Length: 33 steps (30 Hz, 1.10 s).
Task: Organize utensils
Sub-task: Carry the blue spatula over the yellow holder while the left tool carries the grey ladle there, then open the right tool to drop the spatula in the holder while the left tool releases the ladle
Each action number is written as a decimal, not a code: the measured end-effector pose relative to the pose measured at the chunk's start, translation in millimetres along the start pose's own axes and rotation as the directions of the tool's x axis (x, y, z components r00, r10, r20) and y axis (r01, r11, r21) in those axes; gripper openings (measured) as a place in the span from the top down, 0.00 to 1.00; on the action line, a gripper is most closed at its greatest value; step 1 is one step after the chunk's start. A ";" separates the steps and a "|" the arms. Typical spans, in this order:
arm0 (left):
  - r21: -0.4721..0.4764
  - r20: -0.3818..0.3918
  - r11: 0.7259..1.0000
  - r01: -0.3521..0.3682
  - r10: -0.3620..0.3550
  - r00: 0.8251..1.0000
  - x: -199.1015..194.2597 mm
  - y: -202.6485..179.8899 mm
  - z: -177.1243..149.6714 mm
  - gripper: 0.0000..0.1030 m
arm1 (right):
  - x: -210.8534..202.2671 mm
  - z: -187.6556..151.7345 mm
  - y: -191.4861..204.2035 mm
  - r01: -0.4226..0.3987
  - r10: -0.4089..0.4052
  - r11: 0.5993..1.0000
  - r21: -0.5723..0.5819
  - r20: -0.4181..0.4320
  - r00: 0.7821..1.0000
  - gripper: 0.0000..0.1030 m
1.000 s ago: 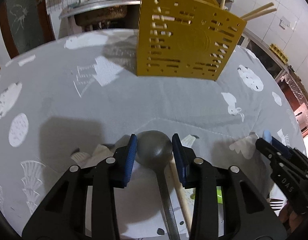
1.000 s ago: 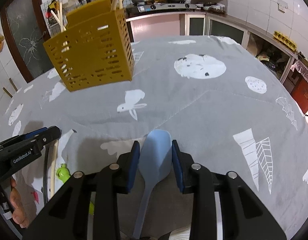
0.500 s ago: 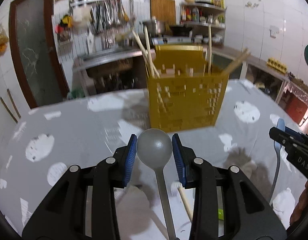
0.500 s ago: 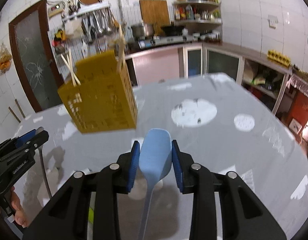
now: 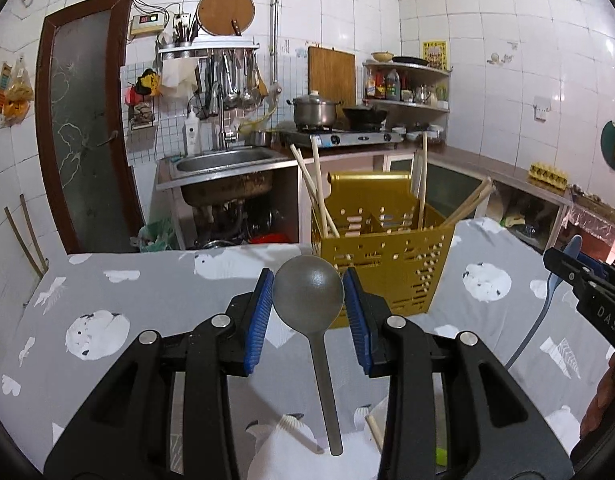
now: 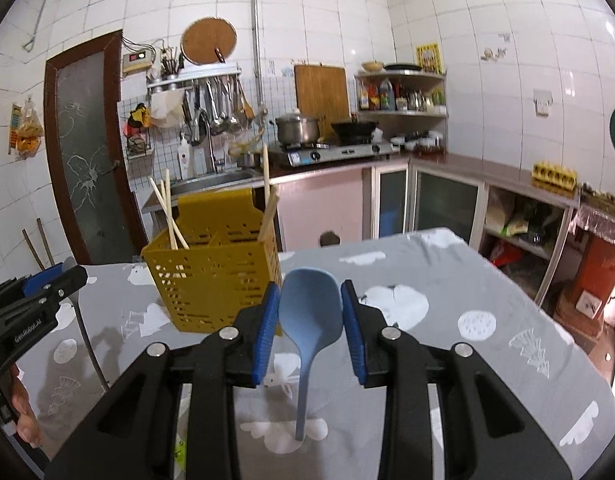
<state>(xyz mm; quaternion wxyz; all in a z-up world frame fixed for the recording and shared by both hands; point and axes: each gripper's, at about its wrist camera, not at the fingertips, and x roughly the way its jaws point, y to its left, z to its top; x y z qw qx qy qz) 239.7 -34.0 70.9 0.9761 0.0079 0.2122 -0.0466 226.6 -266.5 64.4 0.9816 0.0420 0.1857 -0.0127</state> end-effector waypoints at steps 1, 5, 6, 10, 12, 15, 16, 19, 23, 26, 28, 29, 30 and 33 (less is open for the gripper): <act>-0.003 0.007 1.000 0.003 -0.003 1.000 -1.1 0.2 1.6 0.66 | -1.9 1.1 0.6 -0.002 0.002 1.000 -0.003 0.009 1.000 0.69; -0.016 0.045 1.000 0.022 -0.021 0.999 -9.0 1.0 14.1 0.66 | -9.9 14.1 8.0 -0.015 0.016 0.999 -0.030 0.049 0.999 0.69; -0.016 0.056 1.000 0.025 -0.024 0.998 -11.2 0.6 18.4 0.66 | -11.9 18.8 10.9 -0.020 0.022 0.999 -0.037 0.057 0.998 0.69; -0.021 0.092 0.998 0.053 -0.050 0.995 -17.7 -0.3 42.1 0.66 | -18.7 39.7 21.8 -0.052 0.057 0.997 -0.054 0.079 0.995 0.69; -0.029 0.111 0.998 0.060 -0.057 0.992 -19.2 -0.1 58.2 0.66 | -21.4 51.8 26.6 -0.068 0.074 0.996 -0.061 0.094 0.993 0.69; -0.020 0.162 0.999 0.040 -0.036 0.986 -21.3 -0.6 87.3 0.66 | -22.4 76.6 35.6 -0.090 0.097 0.994 -0.066 0.120 0.988 0.69; -0.015 0.181 1.000 0.027 -0.024 0.983 -21.8 -1.0 95.4 0.66 | -21.6 82.7 38.4 -0.093 0.101 0.993 -0.067 0.125 0.987 0.69; -0.009 0.228 1.000 -0.002 0.004 0.974 -18.4 -2.2 121.3 0.66 | -19.3 107.7 47.7 -0.089 0.101 0.993 -0.078 0.164 0.981 0.69; -0.011 0.264 1.000 -0.017 0.019 0.964 -1.1 -3.0 143.4 0.66 | -6.3 140.4 57.0 -0.085 0.099 0.993 -0.082 0.190 0.977 0.69; -0.033 0.281 0.999 -0.012 0.020 0.960 18.7 -0.9 151.5 0.66 | 10.8 154.8 60.6 -0.093 0.104 0.994 -0.063 0.188 0.977 0.69; -0.052 0.276 0.999 0.000 0.015 0.961 33.3 0.8 154.7 0.66 | 27.0 159.9 64.9 -0.067 0.079 0.995 -0.069 0.191 0.978 0.69; -0.061 0.274 0.998 0.005 0.012 0.962 41.1 2.1 156.1 0.66 | 34.0 159.4 66.7 -0.059 0.071 0.996 -0.070 0.187 0.980 0.69; -0.073 0.274 0.997 0.012 0.009 0.962 49.1 2.9 157.5 0.66 | 41.9 159.3 67.0 -0.054 0.066 0.996 -0.069 0.183 0.981 0.69; -0.086 0.263 0.996 0.023 0.000 0.965 73.3 0.2 154.5 0.66 | 67.4 153.0 67.5 -0.047 0.058 0.997 -0.064 0.176 0.983 0.69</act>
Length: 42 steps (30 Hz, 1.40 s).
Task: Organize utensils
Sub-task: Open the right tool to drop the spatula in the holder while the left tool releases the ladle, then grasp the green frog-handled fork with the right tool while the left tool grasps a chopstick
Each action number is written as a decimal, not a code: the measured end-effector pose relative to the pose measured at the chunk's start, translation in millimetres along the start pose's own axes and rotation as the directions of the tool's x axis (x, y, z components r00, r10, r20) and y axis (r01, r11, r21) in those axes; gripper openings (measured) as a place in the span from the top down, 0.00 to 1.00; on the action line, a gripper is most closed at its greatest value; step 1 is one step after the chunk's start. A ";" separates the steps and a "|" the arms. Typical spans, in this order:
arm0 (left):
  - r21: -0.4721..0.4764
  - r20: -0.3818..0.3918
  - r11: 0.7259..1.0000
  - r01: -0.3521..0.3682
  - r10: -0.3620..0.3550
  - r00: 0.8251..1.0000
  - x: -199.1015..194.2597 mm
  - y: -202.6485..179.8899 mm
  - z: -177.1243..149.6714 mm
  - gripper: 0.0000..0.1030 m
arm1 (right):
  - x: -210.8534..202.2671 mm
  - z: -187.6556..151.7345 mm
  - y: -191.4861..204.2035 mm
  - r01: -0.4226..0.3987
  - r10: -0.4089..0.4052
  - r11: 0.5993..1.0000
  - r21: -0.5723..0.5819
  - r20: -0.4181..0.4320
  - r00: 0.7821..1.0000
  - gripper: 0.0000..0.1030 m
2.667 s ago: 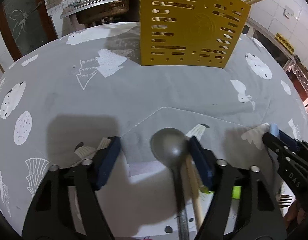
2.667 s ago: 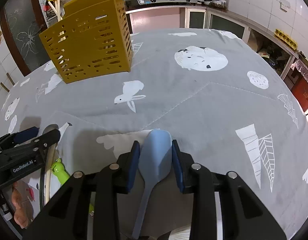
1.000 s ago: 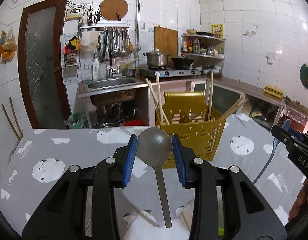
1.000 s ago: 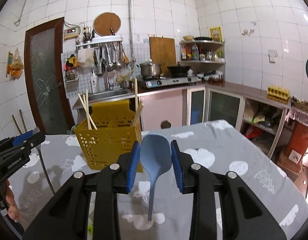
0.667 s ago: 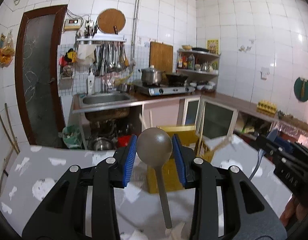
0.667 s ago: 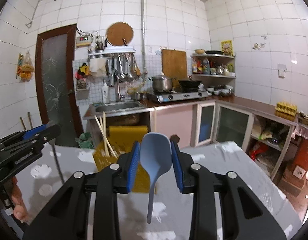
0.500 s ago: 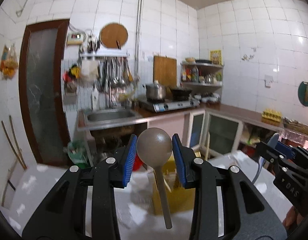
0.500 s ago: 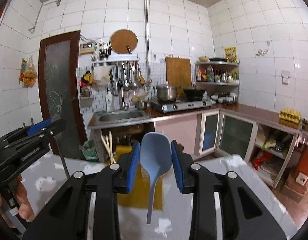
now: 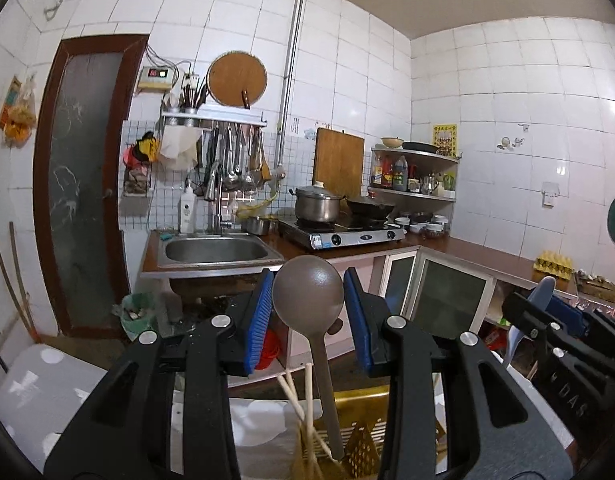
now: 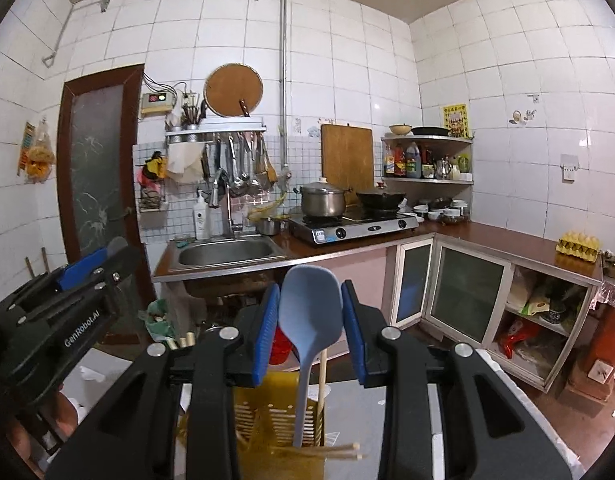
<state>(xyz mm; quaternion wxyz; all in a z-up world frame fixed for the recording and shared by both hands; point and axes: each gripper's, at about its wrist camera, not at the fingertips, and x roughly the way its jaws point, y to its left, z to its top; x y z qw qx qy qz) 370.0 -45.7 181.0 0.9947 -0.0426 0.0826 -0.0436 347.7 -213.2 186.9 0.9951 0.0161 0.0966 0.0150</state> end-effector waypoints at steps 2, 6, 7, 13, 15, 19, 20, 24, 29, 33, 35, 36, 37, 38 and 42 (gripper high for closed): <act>0.022 -0.031 1.000 -0.004 0.005 1.000 15.9 -5.8 -14.7 0.66 | 15.3 -6.6 -1.4 0.011 -0.011 1.000 0.001 -0.022 1.000 0.69; 0.066 -0.075 0.998 -0.011 0.016 0.997 31.9 -12.6 -45.5 0.66 | 29.7 -26.1 -6.3 0.015 -0.014 1.000 0.014 -0.067 0.998 0.69; 0.080 -0.083 0.997 -0.018 0.025 0.996 35.5 -12.6 -51.4 0.66 | 32.1 -31.0 -7.6 0.017 -0.016 1.000 0.008 -0.075 0.997 0.69; 0.105 -0.138 0.994 -0.017 0.032 0.990 49.6 -2.8 -75.3 0.66 | 49.4 -53.7 -12.5 0.027 -0.027 1.000 -0.005 -0.145 0.989 0.69; 0.089 -0.152 0.996 -0.018 0.032 0.988 48.6 3.3 -76.3 0.66 | 54.5 -60.0 -12.9 0.034 -0.036 0.999 -0.017 -0.181 0.983 0.69; 0.042 -0.167 0.999 -0.013 0.020 0.986 38.7 14.6 -65.0 0.55 | 56.2 -66.0 -18.9 0.053 -0.057 0.998 -0.022 -0.223 0.973 0.50; 0.033 -0.174 0.999 -0.012 0.017 0.985 33.5 18.4 -59.7 0.50 | 54.3 -66.5 -20.5 0.060 -0.064 0.998 -0.024 -0.229 0.971 0.42; -0.015 -0.195 1.000 -0.009 0.006 0.981 10.0 35.7 -44.0 0.27 | 37.8 -59.5 -31.7 0.071 -0.074 0.997 -0.018 -0.231 0.970 0.42; -0.066 -0.249 0.998 -0.018 0.001 0.969 -23.2 56.7 -42.1 0.09 | 0.9 -59.6 -38.0 0.056 -0.059 0.998 -0.019 -0.242 0.969 0.35; -0.081 -0.305 0.996 -0.023 -0.003 0.952 -47.0 68.3 -62.0 0.05 | -34.0 -81.8 -35.8 0.025 -0.037 0.999 -0.047 -0.282 0.959 0.33; -0.088 -0.351 0.996 -0.025 -0.008 0.936 -56.9 71.8 -79.8 0.05 | -47.4 -96.4 -31.8 0.011 -0.031 0.998 -0.068 -0.310 0.950 0.33; -0.082 -0.371 0.996 -0.027 -0.005 0.929 -60.8 72.7 -88.1 0.05 | -55.2 -106.8 -29.8 0.000 -0.025 0.997 -0.076 -0.328 0.944 0.33; -0.072 -0.395 0.997 -0.031 0.000 0.919 -66.7 73.3 -99.9 0.05 | -60.9 -114.3 -29.6 -0.009 -0.019 0.997 -0.078 -0.341 0.940 0.33; -0.064 -0.408 0.997 -0.036 0.007 0.913 -70.2 73.2 -107.7 0.05 | -69.4 -129.3 -27.8 -0.029 -0.002 0.996 -0.080 -0.366 0.931 0.33; -0.029 -0.477 0.999 -0.043 0.024 0.879 -83.9 70.8 -145.7 0.05 | -85.4 -176.1 -20.4 -0.064 0.013 0.993 -0.099 -0.446 0.895 0.33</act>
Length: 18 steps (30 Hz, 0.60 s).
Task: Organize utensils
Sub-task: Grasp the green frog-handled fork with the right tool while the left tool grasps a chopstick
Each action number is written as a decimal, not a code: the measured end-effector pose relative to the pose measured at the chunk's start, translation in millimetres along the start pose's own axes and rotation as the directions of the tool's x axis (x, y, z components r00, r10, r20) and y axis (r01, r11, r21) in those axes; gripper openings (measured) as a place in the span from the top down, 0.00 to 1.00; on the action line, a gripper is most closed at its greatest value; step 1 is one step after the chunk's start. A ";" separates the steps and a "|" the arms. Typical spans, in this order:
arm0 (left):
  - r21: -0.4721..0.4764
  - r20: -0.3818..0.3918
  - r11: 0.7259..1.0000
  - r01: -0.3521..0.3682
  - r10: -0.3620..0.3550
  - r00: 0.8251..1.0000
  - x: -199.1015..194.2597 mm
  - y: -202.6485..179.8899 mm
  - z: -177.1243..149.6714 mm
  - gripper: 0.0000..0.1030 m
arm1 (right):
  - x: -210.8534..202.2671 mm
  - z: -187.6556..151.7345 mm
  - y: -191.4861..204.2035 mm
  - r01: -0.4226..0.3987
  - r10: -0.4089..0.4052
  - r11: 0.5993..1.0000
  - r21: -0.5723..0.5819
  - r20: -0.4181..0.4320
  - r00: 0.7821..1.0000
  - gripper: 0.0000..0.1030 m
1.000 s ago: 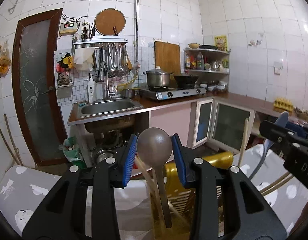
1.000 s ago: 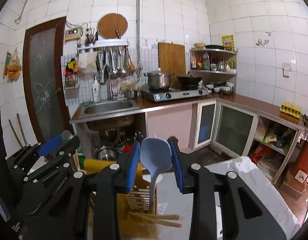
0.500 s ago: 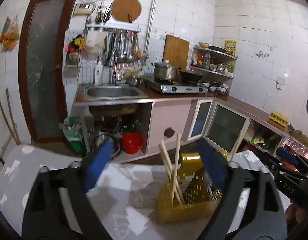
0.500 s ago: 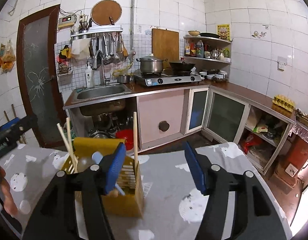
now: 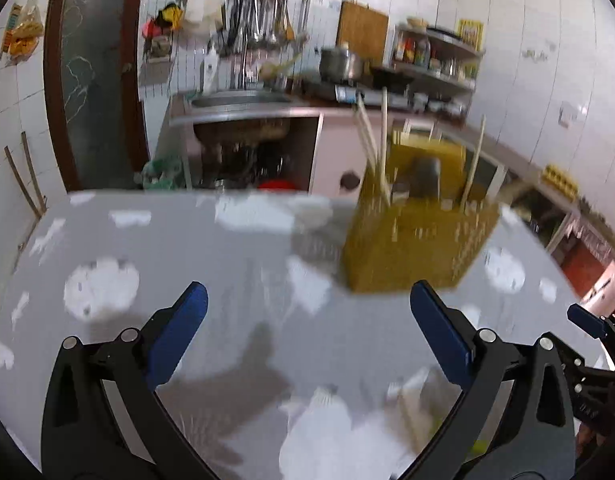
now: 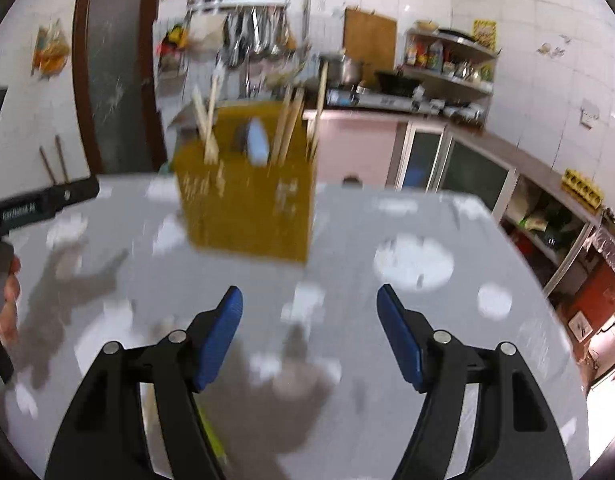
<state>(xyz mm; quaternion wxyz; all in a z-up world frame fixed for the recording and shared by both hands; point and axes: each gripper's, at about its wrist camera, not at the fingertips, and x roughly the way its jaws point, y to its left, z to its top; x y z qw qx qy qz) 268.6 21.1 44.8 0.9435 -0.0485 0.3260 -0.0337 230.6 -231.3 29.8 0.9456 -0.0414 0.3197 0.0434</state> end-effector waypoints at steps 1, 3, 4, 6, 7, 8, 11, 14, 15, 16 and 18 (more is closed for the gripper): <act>0.001 -0.017 1.000 -0.002 0.002 1.000 1.8 0.7 -8.1 0.05 | 2.1 -7.1 0.9 -0.008 0.008 1.000 -0.002 -0.017 1.000 0.33; 0.005 -0.054 1.000 -0.012 0.013 0.998 7.4 2.2 -24.1 0.05 | 5.3 -24.2 7.2 -0.027 0.026 0.999 -0.018 -0.056 0.998 0.33; 0.011 -0.067 1.000 -0.021 0.022 0.998 9.7 1.5 -30.8 0.05 | 6.0 -30.4 10.9 -0.030 0.028 0.999 -0.027 -0.065 0.997 0.33; 0.028 -0.088 0.999 -0.043 0.046 0.995 14.7 1.4 -40.7 0.05 | 5.9 -43.3 19.2 -0.050 0.047 0.998 -0.040 -0.089 0.995 0.33; 0.034 -0.096 0.998 -0.052 0.055 0.994 16.6 1.3 -44.6 0.05 | 6.0 -47.9 22.7 -0.063 0.059 0.997 -0.043 -0.100 0.993 0.33; 0.039 -0.107 0.998 -0.058 0.062 0.992 18.8 1.4 -49.3 0.05 | 6.4 -51.4 26.6 -0.076 0.070 0.996 -0.048 -0.113 0.991 0.33; 0.059 -0.133 0.996 -0.066 0.073 0.988 23.5 1.4 -59.5 0.05 | 10.6 -58.7 37.6 -0.092 0.081 0.993 -0.071 -0.155 0.985 0.33; 0.064 -0.154 0.995 -0.079 0.088 0.984 27.2 2.0 -66.6 0.05 | 18.7 -62.1 47.2 -0.103 0.082 0.990 -0.096 -0.204 0.976 0.33; 0.064 -0.163 0.994 -0.084 0.094 0.982 28.9 2.1 -67.8 0.05 | 21.5 -63.1 50.3 -0.106 0.082 0.989 -0.100 -0.217 0.973 0.34; 0.063 -0.173 0.994 -0.090 0.100 0.980 30.6 2.3 -68.6 0.05 | 24.0 -63.8 53.3 -0.102 0.076 0.989 -0.107 -0.225 0.971 0.34; 0.059 -0.195 0.993 -0.100 0.109 0.975 35.7 3.7 -70.7 0.05 | 29.8 -63.3 58.4 -0.096 0.065 0.988 -0.120 -0.245 0.967 0.37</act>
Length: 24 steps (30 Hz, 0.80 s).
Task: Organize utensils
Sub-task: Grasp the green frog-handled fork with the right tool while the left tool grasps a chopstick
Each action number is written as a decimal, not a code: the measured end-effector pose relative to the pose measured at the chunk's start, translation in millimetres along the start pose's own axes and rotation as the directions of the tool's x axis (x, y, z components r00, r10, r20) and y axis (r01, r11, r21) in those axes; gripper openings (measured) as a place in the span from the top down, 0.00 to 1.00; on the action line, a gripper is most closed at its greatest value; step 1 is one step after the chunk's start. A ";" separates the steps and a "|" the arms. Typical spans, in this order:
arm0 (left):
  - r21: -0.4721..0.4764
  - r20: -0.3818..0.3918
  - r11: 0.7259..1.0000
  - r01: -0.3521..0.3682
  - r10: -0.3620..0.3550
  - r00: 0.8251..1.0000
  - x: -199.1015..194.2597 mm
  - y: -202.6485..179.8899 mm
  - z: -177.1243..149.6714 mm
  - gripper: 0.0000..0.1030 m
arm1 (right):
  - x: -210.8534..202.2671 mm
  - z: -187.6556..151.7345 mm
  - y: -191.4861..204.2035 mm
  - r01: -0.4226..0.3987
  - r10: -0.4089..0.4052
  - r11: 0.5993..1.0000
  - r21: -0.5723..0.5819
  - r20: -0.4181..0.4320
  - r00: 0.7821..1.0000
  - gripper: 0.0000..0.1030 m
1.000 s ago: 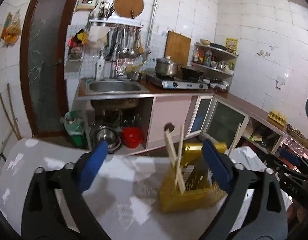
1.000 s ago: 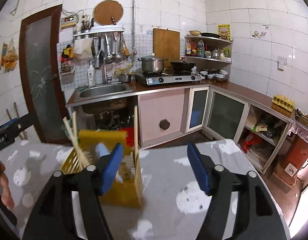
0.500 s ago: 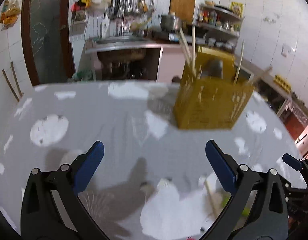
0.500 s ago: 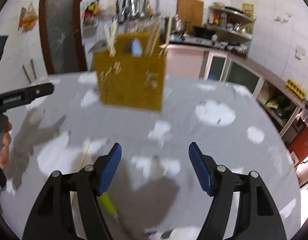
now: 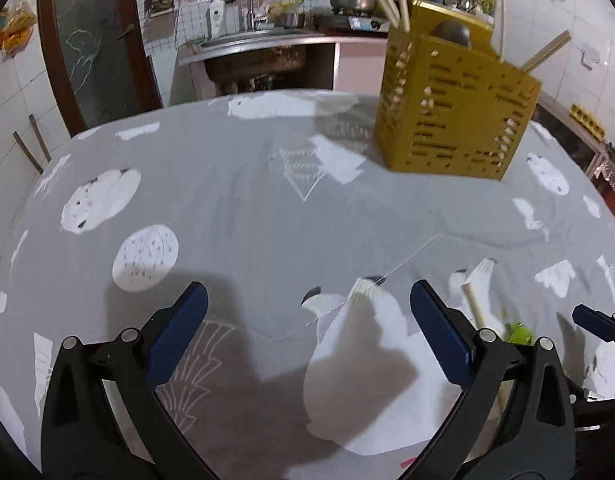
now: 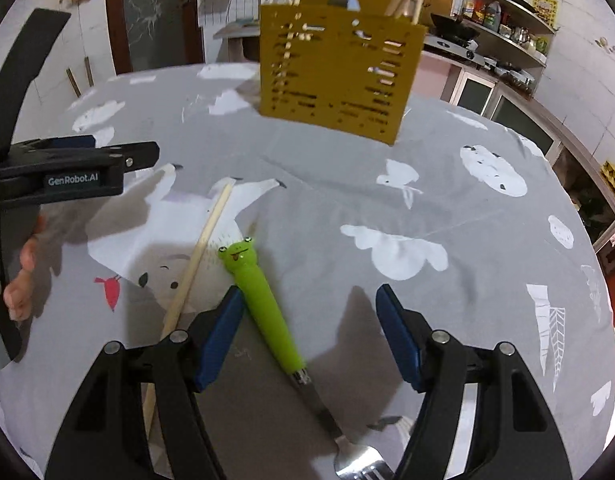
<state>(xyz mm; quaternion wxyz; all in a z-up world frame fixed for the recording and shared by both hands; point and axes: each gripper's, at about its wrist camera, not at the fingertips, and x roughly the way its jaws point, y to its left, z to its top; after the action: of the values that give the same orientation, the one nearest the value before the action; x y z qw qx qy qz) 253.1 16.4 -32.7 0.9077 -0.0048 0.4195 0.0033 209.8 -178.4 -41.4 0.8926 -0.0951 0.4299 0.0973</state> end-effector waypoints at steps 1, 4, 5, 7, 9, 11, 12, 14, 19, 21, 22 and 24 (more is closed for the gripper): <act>-0.003 -0.011 1.000 0.004 -0.004 1.000 2.5 0.5 -0.6 0.05 | 2.0 2.1 0.7 -0.001 0.001 1.000 -0.002 -0.007 1.000 0.40; -0.012 -0.041 1.000 0.018 -0.018 0.999 7.2 -2.9 -2.3 0.05 | 10.7 10.1 -1.1 -0.034 0.035 0.999 0.025 -0.040 0.999 0.59; -0.012 -0.046 1.000 0.019 -0.019 0.999 7.6 -4.9 -2.6 0.05 | 12.4 12.5 -2.9 -0.044 0.046 0.998 0.044 -0.046 0.998 0.66; -0.008 -0.059 1.000 0.027 -0.027 0.998 8.9 -12.0 -4.0 0.05 | 13.8 15.1 -7.1 -0.052 0.055 0.997 0.063 -0.051 0.997 0.80; -0.007 -0.069 0.999 0.039 -0.039 0.997 9.3 -19.9 -5.3 0.05 | 13.8 15.9 -17.1 -0.045 0.049 0.994 0.095 -0.047 0.998 0.83; -0.008 -0.070 0.999 0.051 -0.051 0.996 8.3 -30.6 -6.8 0.05 | 14.7 14.6 -31.3 -0.011 0.017 0.991 0.134 -0.043 0.999 0.84; -0.008 -0.071 0.998 0.057 -0.058 0.996 8.2 -35.7 -7.5 0.05 | 15.6 12.6 -41.8 0.002 0.006 0.986 0.167 -0.046 0.999 0.84; -0.004 -0.080 0.997 0.074 -0.075 0.994 8.9 -48.6 -8.9 0.07 | 16.6 9.0 -59.3 0.007 0.005 0.974 0.228 -0.051 0.999 0.84; 0.031 -0.117 0.996 0.083 -0.079 0.990 12.8 -81.1 -14.3 0.23 | 15.0 5.0 -77.8 0.047 -0.033 0.963 0.264 -0.057 0.998 0.84; 0.052 -0.107 0.997 0.054 -0.048 0.993 10.6 -91.4 -16.8 0.34 | 15.7 6.2 -80.8 0.051 -0.037 0.961 0.271 -0.056 0.998 0.84; 0.061 -0.108 0.997 0.055 -0.048 0.993 9.6 -95.0 -17.5 0.37 | 16.1 7.0 -81.7 0.055 -0.042 0.961 0.271 -0.056 0.998 0.84; 0.063 -0.109 0.996 0.062 -0.055 0.992 7.6 -98.0 -17.4 0.54 | 18.7 9.7 -84.1 0.056 -0.041 0.962 0.266 -0.061 0.997 0.83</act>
<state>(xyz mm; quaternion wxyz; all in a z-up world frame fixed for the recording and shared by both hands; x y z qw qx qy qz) 245.7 -81.8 -49.2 0.8832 0.0126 0.4673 -0.0376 249.9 -255.2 -42.9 0.8871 0.0131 0.4612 0.0140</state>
